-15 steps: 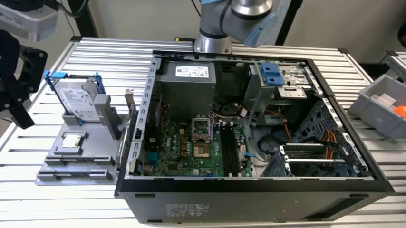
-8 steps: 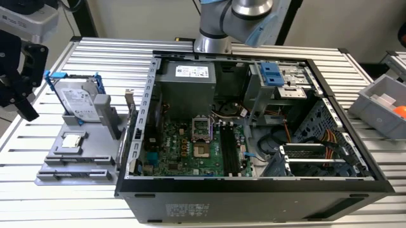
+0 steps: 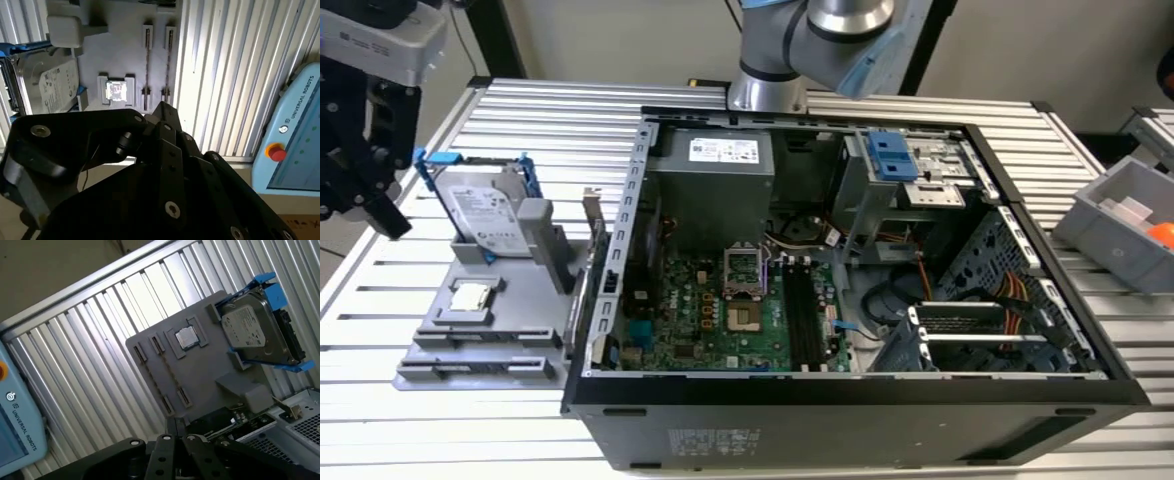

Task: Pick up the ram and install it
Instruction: 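Pick up the ram and move it above insertion slot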

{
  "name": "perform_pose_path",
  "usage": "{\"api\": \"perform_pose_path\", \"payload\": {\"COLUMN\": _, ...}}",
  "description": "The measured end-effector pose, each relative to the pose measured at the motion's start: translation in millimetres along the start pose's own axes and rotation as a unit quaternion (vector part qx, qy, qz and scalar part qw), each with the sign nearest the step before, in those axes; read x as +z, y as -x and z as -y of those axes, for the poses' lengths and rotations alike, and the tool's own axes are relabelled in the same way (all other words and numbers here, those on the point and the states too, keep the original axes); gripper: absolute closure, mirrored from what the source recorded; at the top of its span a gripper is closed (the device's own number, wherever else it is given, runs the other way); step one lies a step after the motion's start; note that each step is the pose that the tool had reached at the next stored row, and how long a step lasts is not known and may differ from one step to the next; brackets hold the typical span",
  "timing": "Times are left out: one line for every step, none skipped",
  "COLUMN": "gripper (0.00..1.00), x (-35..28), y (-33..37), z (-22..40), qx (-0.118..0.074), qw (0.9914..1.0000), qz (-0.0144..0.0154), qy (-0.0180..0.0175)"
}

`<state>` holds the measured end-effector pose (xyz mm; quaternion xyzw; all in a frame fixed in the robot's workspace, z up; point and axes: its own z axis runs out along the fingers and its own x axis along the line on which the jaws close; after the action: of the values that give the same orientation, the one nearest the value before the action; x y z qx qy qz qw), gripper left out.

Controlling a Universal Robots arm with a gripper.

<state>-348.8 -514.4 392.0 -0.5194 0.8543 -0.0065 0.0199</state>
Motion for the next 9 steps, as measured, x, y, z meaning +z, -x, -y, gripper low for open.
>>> {"api": "perform_pose_path", "payload": {"gripper": 1.0, "x": 0.2, "y": 0.0, "z": -0.1, "qx": -0.008, "qw": 0.99997, "qz": 0.001, "qy": 0.0007}}
{"api": "perform_pose_path", "payload": {"gripper": 1.0, "x": 0.5, "y": 0.1, "z": -0.1, "qx": -0.017, "qw": 0.99986, "qz": 0.0013, "qy": 0.0009}}
{"api": "perform_pose_path", "payload": {"gripper": 1.0, "x": 1.1, "y": 0.0, "z": -0.1, "qx": -0.025, "qw": 0.99968, "qz": 0.0017, "qy": 0.0011}}
{"api": "perform_pose_path", "payload": {"gripper": 1.0, "x": 1.4, "y": 0.0, "z": -0.1, "qx": -0.034, "qw": 0.99941, "qz": 0.0019, "qy": 0.0014}}
{"api": "perform_pose_path", "payload": {"gripper": 1.0, "x": 1.9, "y": 0.0, "z": -0.1, "qx": -0.043, "qw": 0.99907, "qz": 0.0022, "qy": 0.0018}}
{"api": "perform_pose_path", "payload": {"gripper": 1.0, "x": 2.1, "y": 0.0, "z": -0.1, "qx": -0.051, "qw": 0.99868, "qz": 0.0022, "qy": 0.0022}}
{"api": "perform_pose_path", "payload": {"gripper": 1.0, "x": 2.4, "y": -0.1, "z": -0.1, "qx": -0.059, "qw": 0.99826, "qz": 0.0024, "qy": 0.0025}}
{"api": "perform_pose_path", "payload": {"gripper": 1.0, "x": 2.9, "y": -0.1, "z": -0.2, "qx": -0.065, "qw": 0.99785, "qz": 0.0026, "qy": 0.0027}}
{"api": "perform_pose_path", "payload": {"gripper": 1.0, "x": 3.1, "y": -0.2, "z": -0.3, "qx": -0.071, "qw": 0.99743, "qz": 0.0026, "qy": 0.003}}
